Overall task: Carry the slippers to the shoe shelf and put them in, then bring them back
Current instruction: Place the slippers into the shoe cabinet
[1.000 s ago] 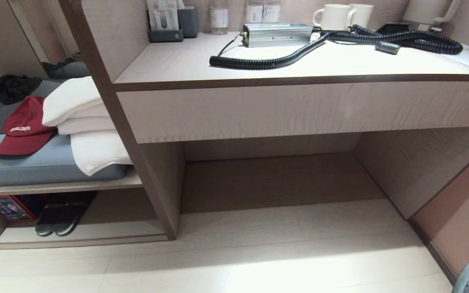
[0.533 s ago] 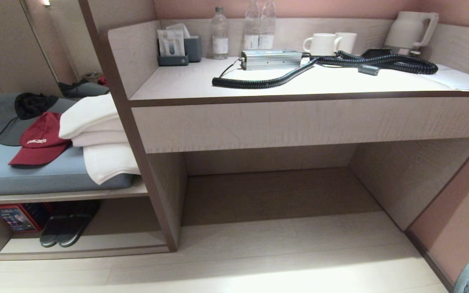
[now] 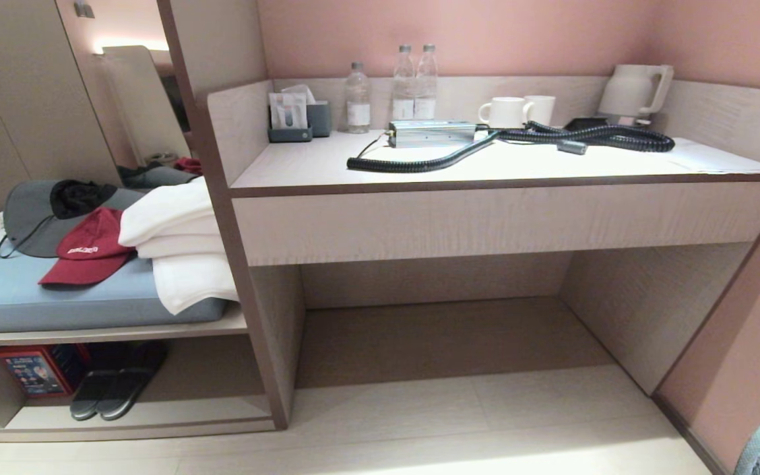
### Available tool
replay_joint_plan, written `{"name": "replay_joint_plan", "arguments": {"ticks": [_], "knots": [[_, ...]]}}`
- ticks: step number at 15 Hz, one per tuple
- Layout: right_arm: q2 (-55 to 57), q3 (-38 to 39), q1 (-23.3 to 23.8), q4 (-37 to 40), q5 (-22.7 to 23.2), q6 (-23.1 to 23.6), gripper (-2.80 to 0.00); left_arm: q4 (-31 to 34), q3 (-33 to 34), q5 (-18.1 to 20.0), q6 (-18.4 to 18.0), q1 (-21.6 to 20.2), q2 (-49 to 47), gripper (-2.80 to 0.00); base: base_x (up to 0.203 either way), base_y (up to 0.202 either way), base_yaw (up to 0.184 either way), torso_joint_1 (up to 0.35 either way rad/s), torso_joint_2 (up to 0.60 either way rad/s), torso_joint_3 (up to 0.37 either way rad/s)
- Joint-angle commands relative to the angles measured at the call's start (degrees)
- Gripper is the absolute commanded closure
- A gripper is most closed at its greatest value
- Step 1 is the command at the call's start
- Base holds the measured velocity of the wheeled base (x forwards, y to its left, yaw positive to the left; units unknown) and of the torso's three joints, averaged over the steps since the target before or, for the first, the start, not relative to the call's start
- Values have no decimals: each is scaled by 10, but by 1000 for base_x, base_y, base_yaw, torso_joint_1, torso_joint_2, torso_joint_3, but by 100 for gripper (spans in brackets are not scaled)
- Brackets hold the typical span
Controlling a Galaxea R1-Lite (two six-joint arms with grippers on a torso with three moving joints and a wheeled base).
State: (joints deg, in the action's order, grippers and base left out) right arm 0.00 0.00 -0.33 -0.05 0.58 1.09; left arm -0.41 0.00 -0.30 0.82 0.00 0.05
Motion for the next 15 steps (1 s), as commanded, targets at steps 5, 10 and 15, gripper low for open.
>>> {"name": "replay_joint_plan", "arguments": {"ticks": [5, 10, 15], "knots": [[1, 0, 0, 0, 0, 1, 0, 0, 0, 0, 2, 0, 0, 0, 0, 0, 0, 1, 1, 27], [1, 0, 0, 0, 0, 1, 0, 0, 0, 0, 3, 0, 0, 0, -1, 65, 4, 1, 1, 2], [1, 0, 0, 0, 0, 1, 0, 0, 0, 0, 3, 0, 0, 0, 0, 198, 0, 4, 4, -1]]}}
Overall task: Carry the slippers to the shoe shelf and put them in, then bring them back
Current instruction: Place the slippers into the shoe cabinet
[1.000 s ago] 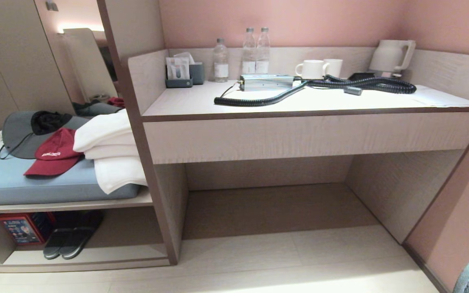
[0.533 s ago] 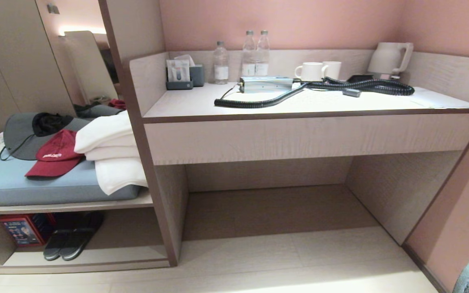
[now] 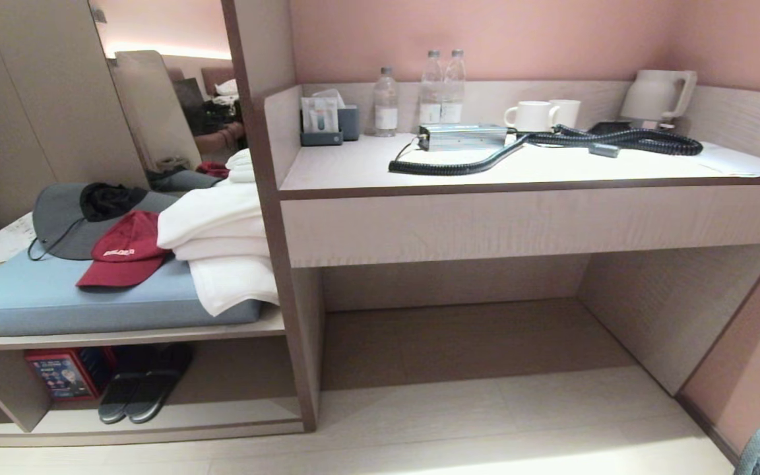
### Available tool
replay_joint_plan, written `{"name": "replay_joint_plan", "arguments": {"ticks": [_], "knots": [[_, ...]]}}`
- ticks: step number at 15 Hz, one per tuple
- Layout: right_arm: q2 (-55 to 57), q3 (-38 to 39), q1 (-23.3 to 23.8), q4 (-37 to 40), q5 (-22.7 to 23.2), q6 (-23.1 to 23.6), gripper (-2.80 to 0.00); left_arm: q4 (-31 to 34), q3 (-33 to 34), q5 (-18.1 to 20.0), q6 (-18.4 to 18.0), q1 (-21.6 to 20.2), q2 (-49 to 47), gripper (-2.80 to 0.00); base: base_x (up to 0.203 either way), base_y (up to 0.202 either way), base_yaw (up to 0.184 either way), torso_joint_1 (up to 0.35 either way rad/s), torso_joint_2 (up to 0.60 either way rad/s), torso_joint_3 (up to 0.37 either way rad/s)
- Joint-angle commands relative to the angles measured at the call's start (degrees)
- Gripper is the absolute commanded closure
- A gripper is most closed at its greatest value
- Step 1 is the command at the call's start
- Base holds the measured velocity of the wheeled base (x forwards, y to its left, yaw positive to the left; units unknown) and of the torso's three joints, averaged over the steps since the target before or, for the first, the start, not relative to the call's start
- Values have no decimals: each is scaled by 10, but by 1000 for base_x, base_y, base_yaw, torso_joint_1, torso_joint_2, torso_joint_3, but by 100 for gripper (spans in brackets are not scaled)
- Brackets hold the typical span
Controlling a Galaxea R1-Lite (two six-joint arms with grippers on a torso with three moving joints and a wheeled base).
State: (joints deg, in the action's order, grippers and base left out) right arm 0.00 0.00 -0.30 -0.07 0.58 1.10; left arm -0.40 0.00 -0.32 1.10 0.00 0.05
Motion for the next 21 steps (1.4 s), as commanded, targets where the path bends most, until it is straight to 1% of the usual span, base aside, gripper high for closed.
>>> {"name": "replay_joint_plan", "arguments": {"ticks": [1, 21], "knots": [[1, 0, 0, 0, 0, 0, 0, 0, 0, 0, 0, 0, 0, 0, 0, 195, 0, 2, 5, 5], [1, 0, 0, 0, 0, 0, 0, 0, 0, 0, 1, -1, 0, 0, 0, 196, -2, 3, 2, 3]]}}
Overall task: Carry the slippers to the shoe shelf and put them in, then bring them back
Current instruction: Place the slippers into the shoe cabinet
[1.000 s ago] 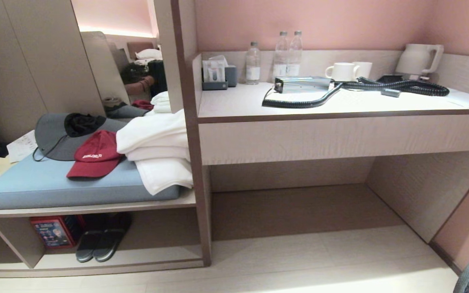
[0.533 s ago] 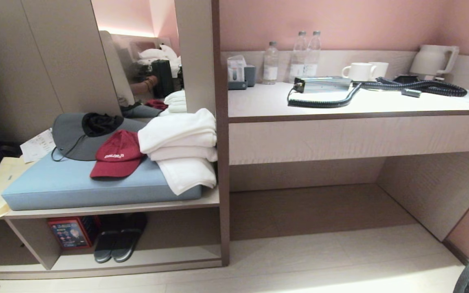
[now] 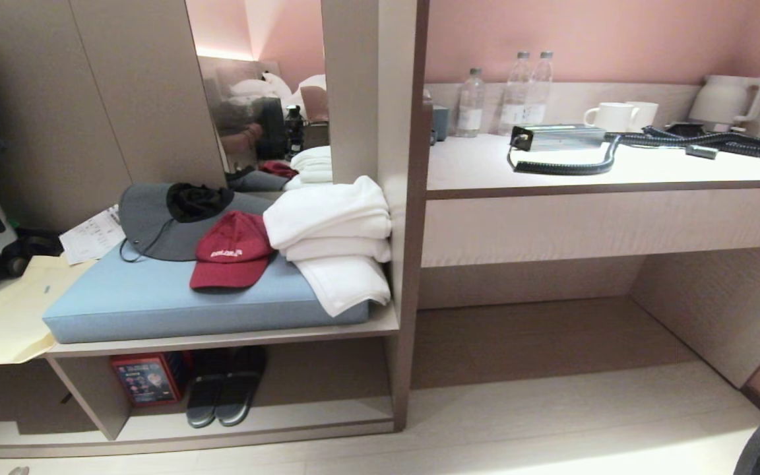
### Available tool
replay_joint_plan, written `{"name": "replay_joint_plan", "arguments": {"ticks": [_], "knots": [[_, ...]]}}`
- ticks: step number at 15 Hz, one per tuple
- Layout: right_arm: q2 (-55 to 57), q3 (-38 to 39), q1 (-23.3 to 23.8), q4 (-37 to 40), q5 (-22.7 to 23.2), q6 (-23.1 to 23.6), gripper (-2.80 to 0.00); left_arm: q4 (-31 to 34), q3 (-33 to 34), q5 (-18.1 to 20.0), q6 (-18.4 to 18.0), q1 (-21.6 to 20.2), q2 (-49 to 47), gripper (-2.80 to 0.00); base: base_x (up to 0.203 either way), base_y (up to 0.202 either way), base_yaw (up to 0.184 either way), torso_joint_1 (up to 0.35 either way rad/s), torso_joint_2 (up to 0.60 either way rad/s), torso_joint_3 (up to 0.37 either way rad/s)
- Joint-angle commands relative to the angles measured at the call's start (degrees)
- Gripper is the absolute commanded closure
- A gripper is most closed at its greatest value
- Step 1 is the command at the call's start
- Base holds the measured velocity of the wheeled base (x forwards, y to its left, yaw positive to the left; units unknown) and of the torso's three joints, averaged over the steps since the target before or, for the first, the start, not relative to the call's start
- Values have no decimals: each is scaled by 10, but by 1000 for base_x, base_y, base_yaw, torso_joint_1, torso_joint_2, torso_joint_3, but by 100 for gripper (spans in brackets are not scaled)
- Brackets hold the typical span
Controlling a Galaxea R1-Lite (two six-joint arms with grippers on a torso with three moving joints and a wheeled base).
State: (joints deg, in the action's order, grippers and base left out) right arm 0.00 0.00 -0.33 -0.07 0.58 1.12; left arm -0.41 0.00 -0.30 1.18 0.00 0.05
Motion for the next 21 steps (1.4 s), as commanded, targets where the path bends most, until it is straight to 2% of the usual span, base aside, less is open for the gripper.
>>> {"name": "replay_joint_plan", "arguments": {"ticks": [1, 21], "knots": [[0, 0, 0, 0, 0, 0, 0, 0, 0, 0, 0, 0, 0, 0, 0, 197, 0, 0, -2, 7], [1, 0, 0, 0, 0, 0, 0, 0, 0, 0, 0, -1, 0, 0, 0, 197, -2, 3, 3, 2]]}}
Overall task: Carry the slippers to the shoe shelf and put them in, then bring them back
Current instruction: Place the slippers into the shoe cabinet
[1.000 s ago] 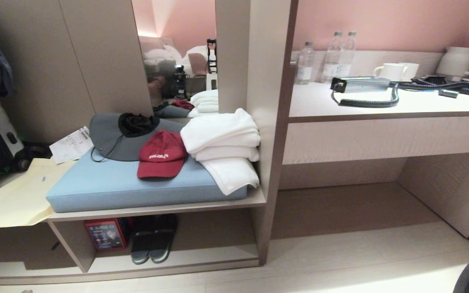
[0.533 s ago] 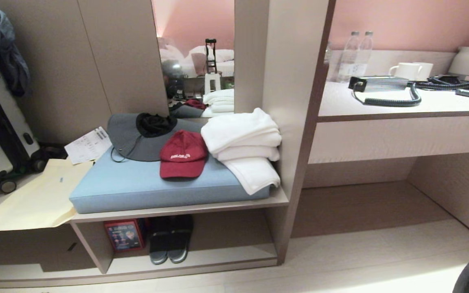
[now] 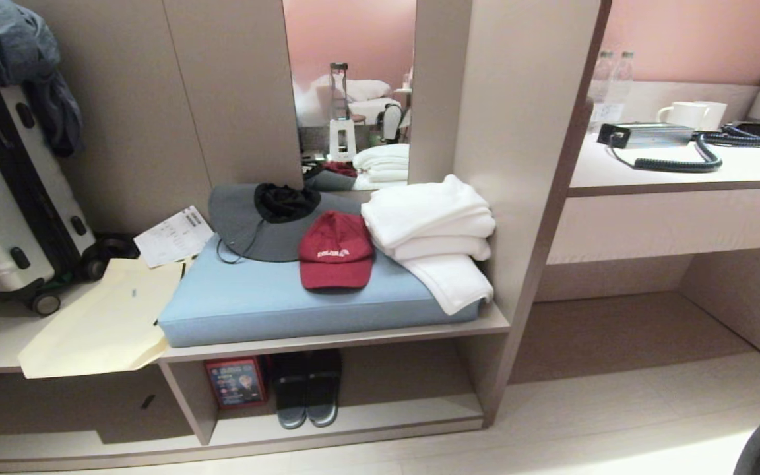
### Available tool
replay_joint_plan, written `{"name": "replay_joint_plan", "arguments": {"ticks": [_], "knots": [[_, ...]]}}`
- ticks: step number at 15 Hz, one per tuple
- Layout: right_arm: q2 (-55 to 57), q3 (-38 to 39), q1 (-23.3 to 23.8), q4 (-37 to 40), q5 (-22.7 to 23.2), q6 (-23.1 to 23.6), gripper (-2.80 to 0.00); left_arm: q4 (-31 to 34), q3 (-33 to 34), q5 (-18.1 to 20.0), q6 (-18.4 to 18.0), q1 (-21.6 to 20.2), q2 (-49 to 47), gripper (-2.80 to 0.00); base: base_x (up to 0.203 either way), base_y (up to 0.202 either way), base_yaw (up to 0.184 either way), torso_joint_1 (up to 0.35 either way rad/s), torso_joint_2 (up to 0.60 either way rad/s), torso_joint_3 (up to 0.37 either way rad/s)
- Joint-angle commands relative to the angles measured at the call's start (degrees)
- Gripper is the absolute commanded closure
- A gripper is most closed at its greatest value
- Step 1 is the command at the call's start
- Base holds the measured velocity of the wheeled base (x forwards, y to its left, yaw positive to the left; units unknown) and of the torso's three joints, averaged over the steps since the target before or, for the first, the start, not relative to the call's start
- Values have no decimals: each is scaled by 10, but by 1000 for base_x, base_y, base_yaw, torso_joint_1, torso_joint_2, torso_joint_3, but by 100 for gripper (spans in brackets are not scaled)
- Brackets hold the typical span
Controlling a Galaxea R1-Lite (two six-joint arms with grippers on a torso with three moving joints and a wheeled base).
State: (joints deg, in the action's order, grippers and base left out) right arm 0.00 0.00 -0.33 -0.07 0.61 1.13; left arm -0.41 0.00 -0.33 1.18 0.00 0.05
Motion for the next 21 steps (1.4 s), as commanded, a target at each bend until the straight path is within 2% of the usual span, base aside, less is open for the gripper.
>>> {"name": "replay_joint_plan", "arguments": {"ticks": [1, 6, 10, 14, 21], "knots": [[1, 0, 0, 0, 0, 0, 0, 0, 0, 0, 0, -1, 0, 0, 0, 192, 2, 4, 5, 4], [0, 0, 0, 0, 0, 0, 0, 0, 0, 0, -3, -1, 0, 0, 0, 163, -1, 5, 2, 3], [1, 0, 0, 0, 0, 0, 0, 0, 0, 0, -1, 0, 0, 0, -22, 1, 2, 2, 1, 1], [1, 0, 0, 0, 0, 0, 0, 0, 0, 0, -4, 0, 0, 0, -172, 1, 2, 1, 1, 3], [1, 0, 0, 0, 0, 0, 0, 0, 0, 0, -4, 0, 0, 0, 0, 0, 0, 0, 0, 0]]}}
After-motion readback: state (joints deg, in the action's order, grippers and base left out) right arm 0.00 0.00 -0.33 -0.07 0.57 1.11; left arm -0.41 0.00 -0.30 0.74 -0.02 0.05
